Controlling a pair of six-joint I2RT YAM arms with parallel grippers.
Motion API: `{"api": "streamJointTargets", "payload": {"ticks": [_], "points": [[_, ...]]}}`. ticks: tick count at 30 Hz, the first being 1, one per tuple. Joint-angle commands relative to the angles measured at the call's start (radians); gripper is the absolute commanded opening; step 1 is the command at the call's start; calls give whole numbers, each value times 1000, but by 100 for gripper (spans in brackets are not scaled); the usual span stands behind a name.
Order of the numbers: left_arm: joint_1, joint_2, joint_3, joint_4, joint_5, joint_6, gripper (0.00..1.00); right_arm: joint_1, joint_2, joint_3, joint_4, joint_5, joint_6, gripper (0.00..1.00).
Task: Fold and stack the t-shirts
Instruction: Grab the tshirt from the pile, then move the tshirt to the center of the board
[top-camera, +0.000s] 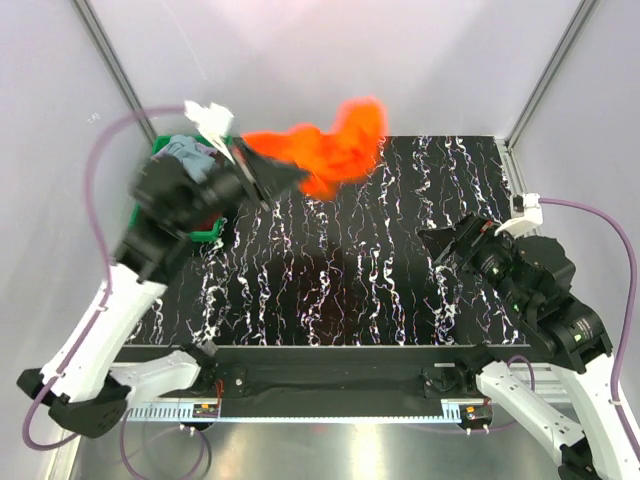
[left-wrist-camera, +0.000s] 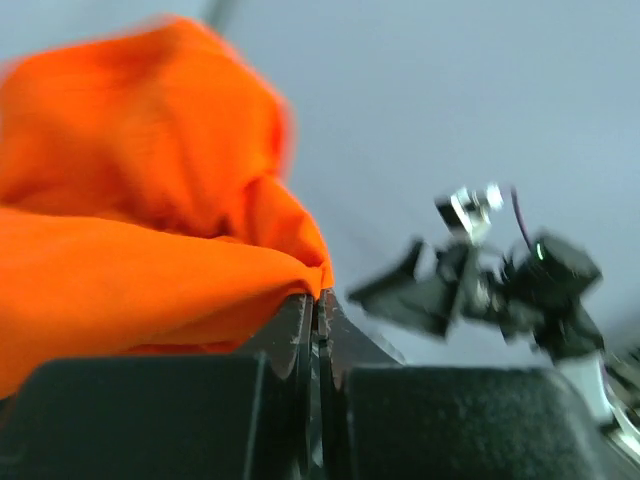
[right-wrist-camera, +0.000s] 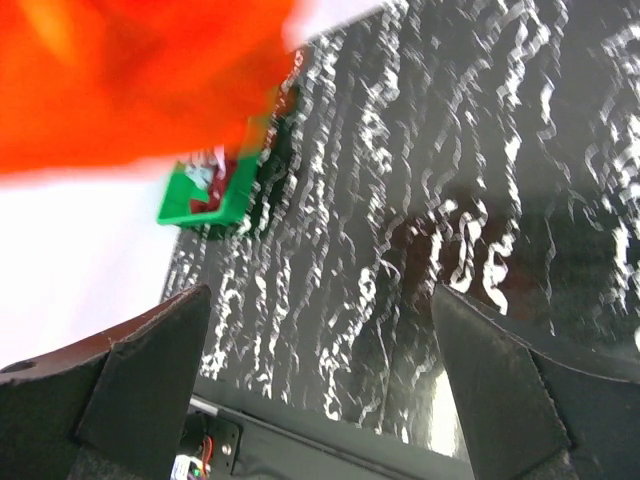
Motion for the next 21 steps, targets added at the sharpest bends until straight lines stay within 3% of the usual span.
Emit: {"api": "streamJointTargets", "payload": {"ticks": [1,5,7,9,10,14,18,21], "points": [[-120,27,-341,78,-49,-65,1,4,17,30,-92,58,33,99],[-179,27,-655,140,-115,-135,9,4,37,-4,-154,91,41,99],[-182,23,-753,131,-181,-157,25,4,43,-38,-157,88,40,99],[-180,23,-810,61,-236,-158,28,4,62,-62,-154,96,35,99],[-180,24,-811,31,-285,-149,41,4,72,-73,-151,104,32,98],[-180,4,-750,-84,-378,-97,73,4,213,-89,-177,230,4,96],[-180,58,-660,-99,-441,-37,80,-27,364,-81,-136,271,-35,89],[-180,162,-606,-84,-445,-8,81,-117,468,-87,-51,143,-46,78]]}}
